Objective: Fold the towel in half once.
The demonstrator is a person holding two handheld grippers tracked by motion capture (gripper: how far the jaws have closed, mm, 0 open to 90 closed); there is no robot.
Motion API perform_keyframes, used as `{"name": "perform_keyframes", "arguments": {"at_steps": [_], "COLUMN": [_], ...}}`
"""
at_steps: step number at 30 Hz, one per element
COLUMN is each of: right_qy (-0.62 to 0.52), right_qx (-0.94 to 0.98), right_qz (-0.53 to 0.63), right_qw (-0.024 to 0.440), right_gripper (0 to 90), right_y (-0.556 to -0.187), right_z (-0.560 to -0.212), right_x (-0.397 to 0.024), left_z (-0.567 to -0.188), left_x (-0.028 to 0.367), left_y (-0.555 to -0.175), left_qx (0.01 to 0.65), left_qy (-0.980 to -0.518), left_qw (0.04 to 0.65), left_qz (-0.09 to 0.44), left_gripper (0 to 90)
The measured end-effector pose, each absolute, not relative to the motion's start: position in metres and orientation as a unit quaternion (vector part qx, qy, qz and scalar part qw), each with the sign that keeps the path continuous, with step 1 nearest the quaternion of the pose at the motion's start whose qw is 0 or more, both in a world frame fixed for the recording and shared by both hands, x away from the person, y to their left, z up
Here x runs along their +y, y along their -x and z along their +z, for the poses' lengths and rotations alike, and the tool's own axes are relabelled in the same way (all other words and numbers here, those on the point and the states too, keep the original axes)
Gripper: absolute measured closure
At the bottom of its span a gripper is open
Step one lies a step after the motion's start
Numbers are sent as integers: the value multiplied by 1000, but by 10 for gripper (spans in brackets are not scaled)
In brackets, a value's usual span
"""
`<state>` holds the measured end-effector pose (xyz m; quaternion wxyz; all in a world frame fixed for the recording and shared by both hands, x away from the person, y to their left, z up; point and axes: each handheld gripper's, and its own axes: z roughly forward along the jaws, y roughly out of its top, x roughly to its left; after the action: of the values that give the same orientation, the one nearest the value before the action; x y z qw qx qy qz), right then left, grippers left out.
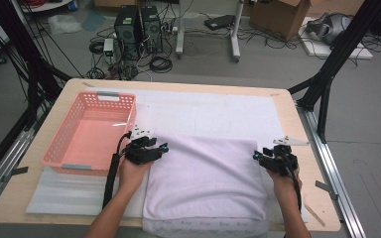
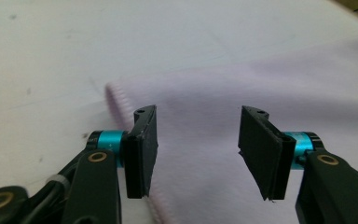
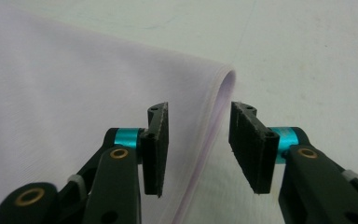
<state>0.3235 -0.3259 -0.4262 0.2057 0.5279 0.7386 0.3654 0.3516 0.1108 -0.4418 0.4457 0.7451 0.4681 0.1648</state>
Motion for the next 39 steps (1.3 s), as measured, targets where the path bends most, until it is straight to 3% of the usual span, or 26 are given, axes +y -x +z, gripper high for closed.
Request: {"name": "perform_keyframes", "arguments": {"at_steps": [2, 6, 10, 13, 16, 22, 25, 27, 30, 39], "right_qy": [-532, -535, -541, -544, -531, -542, -543, -551, -558, -534], "right_qx": [738, 745, 746, 744, 754, 748, 747, 740, 728, 759], "right_qz": [359, 344, 333, 336, 337, 322, 325, 327, 347, 337], "right_qw": [207, 202, 198, 194, 190, 207, 204, 206, 196, 158], "right_gripper": [556, 657, 681, 707, 857, 874, 820, 642, 575, 515], "right_y": [-335, -349, -355, -356, -356, -354, -352, -352, -351, -349], "right_z": [-430, -435, -441, -442, -442, -438, -437, -436, -435, -439], "right_x": [-324, -321, -322, -323, -322, -328, -330, -330, -334, -327], "left_z": [-447, -450, -448, -446, -444, -435, -434, -433, -433, -448], "left_x": [109, 107, 105, 105, 107, 111, 112, 110, 108, 110], "left_y": [-357, -357, -350, -346, -342, -327, -326, -331, -342, -368], "left_qx": [476, 469, 435, 424, 419, 410, 413, 425, 435, 483], "left_qy": [-749, -757, -783, -794, -801, -804, -798, -783, -762, -759], "left_qw": [431, 419, 395, 388, 383, 392, 400, 409, 431, 397], "left_qz": [164, 176, 203, 201, 190, 177, 180, 197, 213, 182], "left_gripper": [484, 601, 867, 883, 884, 886, 862, 669, 440, 420]}}
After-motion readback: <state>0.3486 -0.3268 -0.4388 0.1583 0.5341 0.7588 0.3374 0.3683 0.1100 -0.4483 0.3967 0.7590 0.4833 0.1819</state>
